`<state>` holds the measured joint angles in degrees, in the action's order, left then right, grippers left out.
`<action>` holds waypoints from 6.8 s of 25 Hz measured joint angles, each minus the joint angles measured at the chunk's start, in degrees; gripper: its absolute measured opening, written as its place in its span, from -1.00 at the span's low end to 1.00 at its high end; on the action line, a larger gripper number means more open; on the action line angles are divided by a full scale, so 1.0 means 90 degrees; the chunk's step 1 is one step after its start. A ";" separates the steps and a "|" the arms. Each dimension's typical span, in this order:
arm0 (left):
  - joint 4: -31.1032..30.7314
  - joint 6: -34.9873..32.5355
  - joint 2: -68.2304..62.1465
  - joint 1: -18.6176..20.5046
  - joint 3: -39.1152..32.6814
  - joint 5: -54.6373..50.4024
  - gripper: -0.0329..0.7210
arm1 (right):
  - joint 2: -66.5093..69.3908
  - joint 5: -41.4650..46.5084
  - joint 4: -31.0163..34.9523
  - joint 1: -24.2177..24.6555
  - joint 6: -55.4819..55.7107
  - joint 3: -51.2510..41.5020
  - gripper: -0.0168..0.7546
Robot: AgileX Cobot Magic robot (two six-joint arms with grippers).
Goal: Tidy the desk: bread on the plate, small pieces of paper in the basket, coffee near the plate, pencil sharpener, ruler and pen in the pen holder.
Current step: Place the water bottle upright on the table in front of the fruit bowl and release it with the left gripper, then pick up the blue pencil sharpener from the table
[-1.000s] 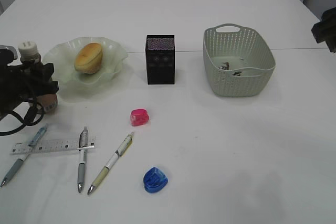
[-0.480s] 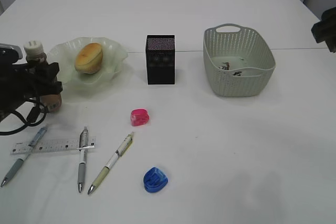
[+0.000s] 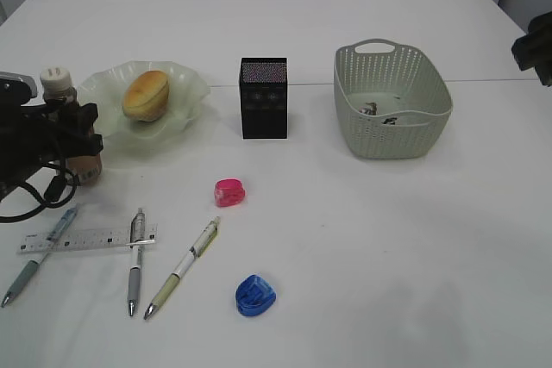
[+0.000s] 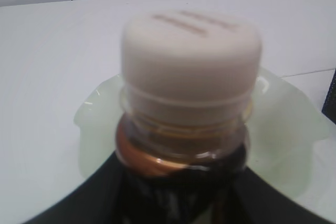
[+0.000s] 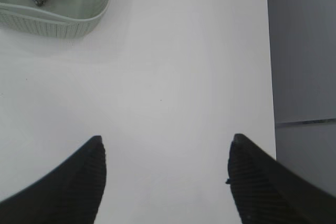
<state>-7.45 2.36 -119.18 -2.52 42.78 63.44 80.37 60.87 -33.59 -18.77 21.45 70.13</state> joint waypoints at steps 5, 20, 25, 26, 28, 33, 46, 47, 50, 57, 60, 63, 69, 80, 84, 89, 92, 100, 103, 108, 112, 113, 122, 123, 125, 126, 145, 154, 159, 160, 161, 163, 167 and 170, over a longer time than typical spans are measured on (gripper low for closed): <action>0.0000 0.0000 0.0000 0.0000 0.0009 0.0000 -0.04 | 0.0000 -0.0013 0.0000 0.0000 0.0000 0.0000 0.50; 0.0000 0.0000 0.0000 0.0000 0.0009 0.0096 0.15 | 0.0004 -0.0025 0.0000 0.0000 0.0000 0.0000 0.50; 0.0000 0.0000 0.0000 0.0000 0.0025 0.0186 0.20 | 0.0004 -0.0025 0.0000 0.0000 0.0000 0.0000 0.50; 0.0000 0.0000 0.0000 0.0000 0.0025 0.0186 0.21 | 0.0004 -0.0025 0.0000 0.0000 0.0000 0.0000 0.50; 0.0000 0.0000 0.0000 0.0000 0.0025 0.0186 0.21 | 0.0004 -0.0025 0.0000 0.0000 0.0000 0.0000 0.50; 0.0000 0.0000 0.0000 0.0000 0.0025 0.0186 0.21 | 0.0004 -0.0025 0.0000 0.0000 0.0000 0.0000 0.50; 0.0000 0.0000 0.0324 0.0000 0.0025 0.0200 0.21 | 0.0004 -0.0025 0.0000 0.0000 0.0000 0.0000 0.50; 0.0000 0.0000 0.0349 0.0000 0.0025 0.0200 0.21 | 0.0004 -0.0025 0.0000 0.0000 0.0000 0.0000 0.50; 0.0000 0.0000 0.0449 0.0000 0.0025 0.0112 0.21 | 0.0004 -0.0025 0.0000 0.0000 0.0000 0.0000 0.50; 0.0000 0.0000 0.1178 0.0000 0.0025 -0.0676 0.21 | 0.0004 -0.0025 0.0000 0.0000 0.0000 0.0000 0.50; 0.0000 0.0000 0.1583 0.0000 0.0025 -0.1209 0.21 | 0.0004 -0.0025 0.0000 0.0000 0.0000 0.0000 0.50; 0.0000 0.0000 0.2059 0.0000 0.0025 -0.1802 0.21 | 0.0004 -0.0025 0.0000 0.0000 0.0000 0.0000 0.50; 0.0198 0.0000 0.3161 0.0000 0.0013 -0.3457 0.21 | 0.0004 0.0268 0.0000 0.0000 0.0000 0.0000 0.50; 0.0828 0.0000 0.5404 0.0000 0.0013 -0.8052 0.21 | 0.0004 0.1005 0.0768 0.0000 0.0000 0.0000 0.50; 0.0891 0.0000 0.6125 0.0000 0.0013 -0.9570 0.21 | 0.0004 0.1030 0.1296 0.0000 0.0000 0.0000 0.50; 0.0931 0.0000 0.7033 0.0000 0.0013 -1.1307 0.15 | 0.0004 0.1030 0.1799 0.0000 -0.0080 0.0000 0.50; 0.1009 0.0000 0.7471 0.0000 0.0013 -1.2159 0.10 | 0.0004 0.1041 0.2058 0.0000 -0.0194 0.0000 0.50; 0.1168 0.0000 0.8017 0.0000 0.0013 -1.3672 0.07 | 0.0004 0.1043 0.2856 0.0000 -0.0481 0.0003 0.50; 0.1178 0.0047 0.8017 0.0000 0.0013 -1.4061 0.07 | 0.0004 0.1054 0.3251 0.0000 -0.0608 0.0003 0.50; 0.1350 0.0141 0.8017 0.0000 0.0013 -1.4475 0.07 | 0.0004 0.1054 0.3732 0.0000 -0.0726 0.0003 0.50; 0.1387 0.0141 0.8017 0.0000 0.0013 -1.4717 0.07 | 0.0004 0.1054 0.3982 0.0000 -0.0755 0.0003 0.50; 0.1387 0.0141 0.8017 0.0000 0.0013 -1.4763 0.07 | 0.0004 0.1054 0.3999 0.0000 -0.0755 0.0003 0.50; 0.1404 0.0147 0.8017 0.0000 0.0013 -1.4917 0.07 | 0.0004 0.1054 0.4712 0.0000 -0.1113 0.0014 0.50; 0.1404 0.0147 0.8017 0.0000 0.0013 -1.4920 0.07 | 0.0014 0.1054 0.4830 -0.0011 -0.1175 0.0014 0.50; 0.1414 0.0147 0.8025 0.0000 0.0013 -1.4931 0.07 | 0.0076 0.1042 0.4893 -0.0101 -0.1248 0.0014 0.50; 0.1414 0.0147 0.8025 0.0000 0.0013 -1.4931 0.07 | 0.0131 0.1042 0.4905 -0.0191 -0.1302 0.0014 0.50; 0.1428 0.0156 0.8025 0.0000 0.0013 -1.4945 0.07 | 0.2400 0.0425 0.4997 -0.1984 -0.2688 0.1085 0.50; 0.1415 0.0156 0.8025 0.0000 0.0013 -1.4945 0.07 | 0.3373 0.0377 0.4961 -0.2346 -0.2965 0.1461 0.50; 0.1374 0.0156 0.8025 0.0000 0.0013 -1.4945 0.07 | 0.3651 0.0346 0.4934 -0.2344 -0.2975 0.1499 0.50; 0.1357 0.0156 0.8025 0.0000 0.0013 -1.4945 0.07 | 0.3694 0.0284 0.4925 -0.2344 -0.2975 0.1511 0.50; 0.1341 0.0156 0.8025 0.0000 0.0013 -1.4945 0.07 | 0.3722 0.0201 0.4925 -0.2344 -0.2975 0.1514 0.50; 0.1326 0.0156 0.8025 0.0000 0.0013 -1.4945 0.07 | 0.3787 0.0025 0.4964 -0.2344 -0.2975 0.1514 0.50; 0.1251 0.0156 0.8025 0.0000 0.0013 -1.4945 0.07 | 0.3861 -0.0462 0.5122 -0.2344 -0.3149 0.1514 0.50; 0.1184 0.0156 0.8025 0.0000 0.0013 -1.4945 0.07 | 0.3861 -0.0713 0.5130 -0.2344 -0.3507 0.1514 0.50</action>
<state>3.21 3.76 -46.96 -2.52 42.90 -71.06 115.12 54.46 12.58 -39.87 -10.12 83.76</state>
